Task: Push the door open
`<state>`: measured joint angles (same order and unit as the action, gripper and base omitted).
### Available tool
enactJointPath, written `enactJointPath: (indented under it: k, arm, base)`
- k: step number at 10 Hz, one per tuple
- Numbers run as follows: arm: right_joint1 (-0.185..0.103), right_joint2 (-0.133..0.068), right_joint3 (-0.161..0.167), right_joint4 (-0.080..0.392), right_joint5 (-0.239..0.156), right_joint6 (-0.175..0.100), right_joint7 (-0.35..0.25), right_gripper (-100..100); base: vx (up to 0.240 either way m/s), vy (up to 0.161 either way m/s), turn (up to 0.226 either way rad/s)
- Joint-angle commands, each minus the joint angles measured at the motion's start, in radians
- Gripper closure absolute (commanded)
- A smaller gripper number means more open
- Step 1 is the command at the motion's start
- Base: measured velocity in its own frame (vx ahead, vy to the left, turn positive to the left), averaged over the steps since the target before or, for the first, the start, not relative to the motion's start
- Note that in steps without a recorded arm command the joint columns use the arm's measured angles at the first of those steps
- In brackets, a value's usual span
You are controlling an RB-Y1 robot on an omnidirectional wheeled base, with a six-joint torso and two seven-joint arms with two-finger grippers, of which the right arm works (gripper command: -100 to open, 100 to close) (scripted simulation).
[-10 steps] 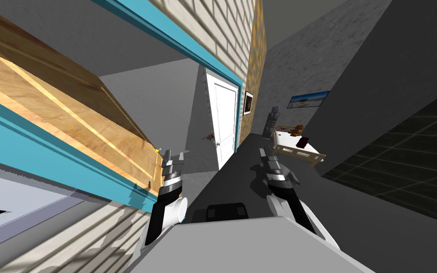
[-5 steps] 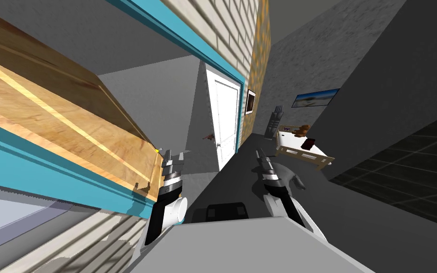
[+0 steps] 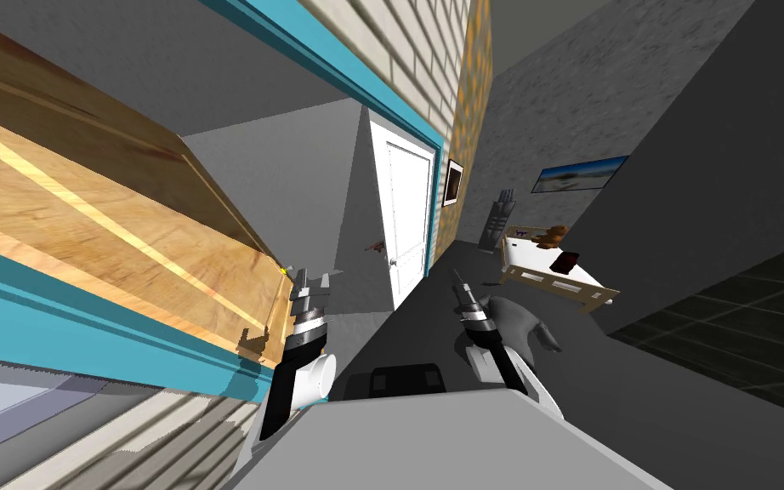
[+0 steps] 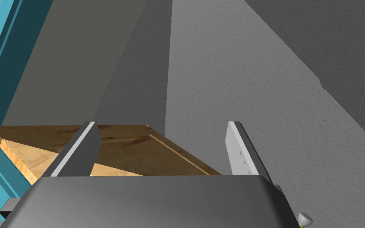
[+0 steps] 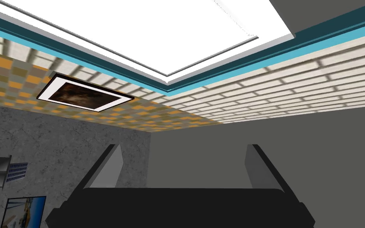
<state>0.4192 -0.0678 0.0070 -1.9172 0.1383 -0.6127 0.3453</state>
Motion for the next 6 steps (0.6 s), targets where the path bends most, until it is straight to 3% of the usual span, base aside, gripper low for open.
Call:
enactJointPath:
  k: [1, 4, 6]
  arm:
    - [-0.009, -0.002, 0.002, 0.028, 0.006, -0.007, 0.016, -100]
    - [-0.055, -0.010, 0.016, 0.119, 0.036, -0.032, 0.082, -100]
    - [-0.071, -0.013, 0.021, 0.170, 0.047, -0.041, 0.105, -100]
  base:
    - [0.056, -0.019, 0.022]
    - [0.068, -0.025, 0.048]
    - [0.067, -0.028, 0.030]
